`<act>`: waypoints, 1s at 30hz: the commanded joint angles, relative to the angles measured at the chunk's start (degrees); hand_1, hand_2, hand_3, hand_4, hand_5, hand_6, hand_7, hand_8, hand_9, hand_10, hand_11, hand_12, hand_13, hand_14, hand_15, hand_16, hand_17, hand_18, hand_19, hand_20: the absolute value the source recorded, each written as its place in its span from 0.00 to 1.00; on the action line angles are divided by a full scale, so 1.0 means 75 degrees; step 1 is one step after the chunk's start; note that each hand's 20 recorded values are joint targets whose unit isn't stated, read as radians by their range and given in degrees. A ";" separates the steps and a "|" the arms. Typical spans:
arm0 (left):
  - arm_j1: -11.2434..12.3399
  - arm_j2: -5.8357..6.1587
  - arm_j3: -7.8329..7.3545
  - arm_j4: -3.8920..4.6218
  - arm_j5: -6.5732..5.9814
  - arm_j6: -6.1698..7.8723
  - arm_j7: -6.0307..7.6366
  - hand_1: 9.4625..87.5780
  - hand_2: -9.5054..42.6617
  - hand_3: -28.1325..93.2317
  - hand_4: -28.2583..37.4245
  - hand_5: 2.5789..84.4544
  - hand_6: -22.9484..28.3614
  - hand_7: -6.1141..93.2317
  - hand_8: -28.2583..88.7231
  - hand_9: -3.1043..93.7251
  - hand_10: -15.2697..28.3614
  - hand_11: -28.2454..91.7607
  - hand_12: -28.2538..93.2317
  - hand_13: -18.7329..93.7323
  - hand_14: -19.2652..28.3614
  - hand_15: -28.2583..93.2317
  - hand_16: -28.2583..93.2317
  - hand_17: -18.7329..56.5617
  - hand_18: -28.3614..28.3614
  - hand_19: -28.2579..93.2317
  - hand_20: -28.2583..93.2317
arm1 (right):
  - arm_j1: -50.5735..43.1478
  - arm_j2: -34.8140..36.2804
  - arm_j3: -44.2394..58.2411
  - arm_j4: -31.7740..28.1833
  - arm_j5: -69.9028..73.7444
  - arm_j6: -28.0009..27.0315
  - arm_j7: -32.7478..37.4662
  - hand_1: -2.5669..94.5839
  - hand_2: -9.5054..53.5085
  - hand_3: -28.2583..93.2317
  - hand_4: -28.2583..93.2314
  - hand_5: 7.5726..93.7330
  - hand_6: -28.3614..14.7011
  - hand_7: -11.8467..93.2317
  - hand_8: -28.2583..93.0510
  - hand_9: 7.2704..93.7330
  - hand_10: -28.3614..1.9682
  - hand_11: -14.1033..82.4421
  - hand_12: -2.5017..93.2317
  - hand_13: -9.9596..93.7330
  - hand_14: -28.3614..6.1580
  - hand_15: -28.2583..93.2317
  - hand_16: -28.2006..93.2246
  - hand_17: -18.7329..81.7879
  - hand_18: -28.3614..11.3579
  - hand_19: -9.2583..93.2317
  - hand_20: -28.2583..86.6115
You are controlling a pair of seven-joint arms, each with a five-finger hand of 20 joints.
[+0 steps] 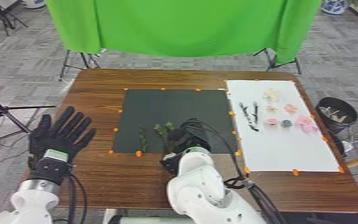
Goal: Arrange flowers
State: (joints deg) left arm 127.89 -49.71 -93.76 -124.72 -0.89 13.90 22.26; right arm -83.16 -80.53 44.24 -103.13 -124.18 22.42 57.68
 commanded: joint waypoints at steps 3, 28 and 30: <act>0.0225 -0.0053 -0.0112 -0.0021 -0.0051 -0.0033 0.0116 0.22 0.42 0.82 0.00 0.42 0.63 0.19 0.16 0.36 0.72 0.39 0.32 0.36 0.74 0.51 0.18 0.12 0.77 0.53 0.29 | -0.0125 0.0269 -0.0173 -0.0207 0.0262 0.0059 -0.0124 0.50 0.00 0.84 0.06 0.70 0.55 0.59 0.34 0.82 0.45 0.51 0.44 0.85 0.47 0.74 0.44 0.58 0.00 0.97 0.44; 0.0831 -0.0119 -0.0502 -0.0252 -0.0271 -0.0109 0.0804 0.23 0.41 0.82 0.00 0.42 0.63 0.19 0.16 0.36 0.72 0.39 0.33 0.36 0.74 0.51 0.18 0.12 0.77 0.53 0.29 | 0.0411 0.2774 0.1777 -0.0766 -0.1144 -0.1606 -0.0511 0.41 0.00 0.89 0.07 0.69 0.48 0.31 0.14 0.75 0.32 0.37 0.23 0.82 0.48 0.74 0.43 0.55 0.02 0.95 0.47; 0.0930 -0.0091 -0.0567 -0.0264 -0.0293 -0.0162 0.0860 0.22 0.42 0.82 0.00 0.42 0.63 0.19 0.16 0.36 0.72 0.39 0.33 0.36 0.74 0.51 0.18 0.12 0.77 0.53 0.29 | 0.0351 0.2743 0.2198 -0.0833 -0.0325 -0.2362 -0.0515 0.39 0.00 0.88 0.06 0.65 0.44 0.27 0.14 0.71 0.28 0.33 0.22 0.81 0.46 0.74 0.43 0.55 0.02 0.94 0.47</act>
State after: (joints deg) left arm 133.60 -50.17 -96.70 -126.09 -2.52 13.34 28.13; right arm -81.10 -64.02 54.09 -110.11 -131.55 14.70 53.42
